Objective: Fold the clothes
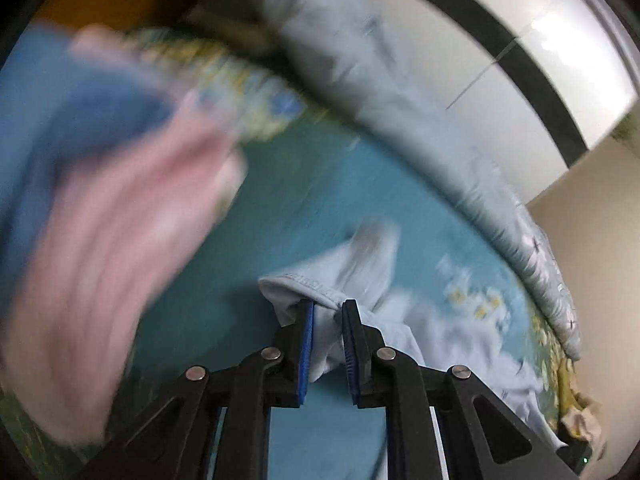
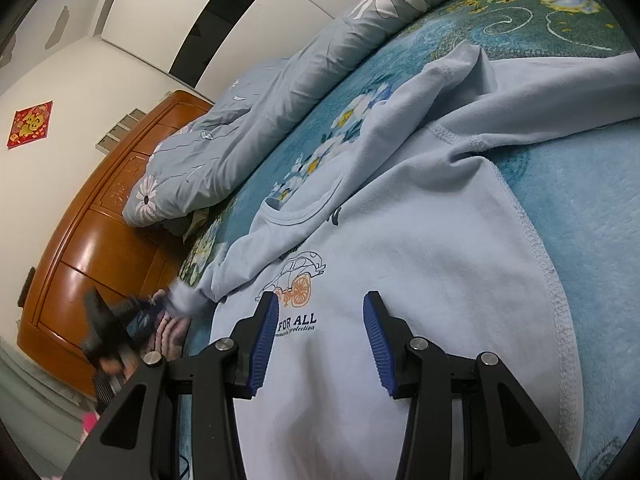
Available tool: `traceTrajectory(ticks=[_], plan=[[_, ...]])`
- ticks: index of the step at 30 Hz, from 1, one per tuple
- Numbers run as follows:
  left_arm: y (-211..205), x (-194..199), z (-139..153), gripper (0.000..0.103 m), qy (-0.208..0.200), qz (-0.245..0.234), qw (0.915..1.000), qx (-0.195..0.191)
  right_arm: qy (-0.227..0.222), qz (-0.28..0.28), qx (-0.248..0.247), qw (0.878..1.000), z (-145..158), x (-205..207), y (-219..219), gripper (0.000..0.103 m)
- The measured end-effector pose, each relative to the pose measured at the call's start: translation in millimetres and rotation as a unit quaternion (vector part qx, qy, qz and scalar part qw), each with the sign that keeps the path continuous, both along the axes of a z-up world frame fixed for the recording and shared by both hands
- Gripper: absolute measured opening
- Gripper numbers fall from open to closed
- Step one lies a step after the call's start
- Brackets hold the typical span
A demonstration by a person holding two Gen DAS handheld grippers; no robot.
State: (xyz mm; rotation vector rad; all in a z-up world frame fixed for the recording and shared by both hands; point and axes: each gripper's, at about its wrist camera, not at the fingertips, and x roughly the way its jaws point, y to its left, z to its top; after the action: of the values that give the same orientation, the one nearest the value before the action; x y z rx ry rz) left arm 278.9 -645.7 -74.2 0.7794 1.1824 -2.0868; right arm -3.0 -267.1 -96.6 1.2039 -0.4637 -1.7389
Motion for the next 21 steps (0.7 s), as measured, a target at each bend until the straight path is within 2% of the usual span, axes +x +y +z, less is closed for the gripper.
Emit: traceTrajectory(ticks=[2, 4, 7, 9, 10, 12, 13, 15, 16, 17, 21], plan=[[7, 11, -6, 0.017, -0.01, 0.0, 0.9998, 0.015, 0.0, 0.0, 0.0, 1.0, 0, 0, 0, 0.045], [13, 15, -1, 0.019, -0.016, -0.007, 0.9998, 0.01, 0.0, 0.0, 0.0, 1.0, 0, 0, 0, 0.045], [17, 4, 20, 0.023, -0.038, -0.032, 0.9985, -0.023, 0.0, 0.0, 0.0, 1.0, 0, 0, 0, 0.045], [14, -13, 31, 0.036, -0.054, -0.046, 0.9964, -0.047, 0.0, 0.0, -0.001, 1.0, 0, 0, 0, 0.045], [10, -25, 35, 0.039, -0.063, -0.053, 0.995, -0.056, 0.0, 0.0, -0.001, 1.0, 0, 0, 0, 0.045], [1, -49, 36, 0.06, -0.088, -0.076, 0.9905, -0.073, 0.0, 0.0, -0.001, 1.0, 0, 0, 0, 0.045], [-5, -57, 33, 0.064, -0.106, -0.088, 0.9873, -0.079, 0.0, 0.0, -0.001, 1.0, 1, 0, 0, 0.045], [-15, -73, 23, 0.064, -0.169, -0.091, 0.976, -0.102, -0.002, 0.001, -0.003, 1.0, 0, 0, 0, 0.045], [-21, -78, 18, 0.064, -0.188, -0.087, 0.9728, -0.104, -0.003, 0.002, -0.004, 1.0, 0, -1, 0, 0.045], [-25, -80, 14, 0.064, -0.193, -0.081, 0.9732, -0.095, -0.004, 0.002, -0.005, 1.0, 0, -1, 0, 0.045], [-46, -77, -4, 0.064, -0.187, -0.055, 0.9797, -0.047, -0.007, 0.003, -0.006, 1.0, -1, -1, 1, 0.045]])
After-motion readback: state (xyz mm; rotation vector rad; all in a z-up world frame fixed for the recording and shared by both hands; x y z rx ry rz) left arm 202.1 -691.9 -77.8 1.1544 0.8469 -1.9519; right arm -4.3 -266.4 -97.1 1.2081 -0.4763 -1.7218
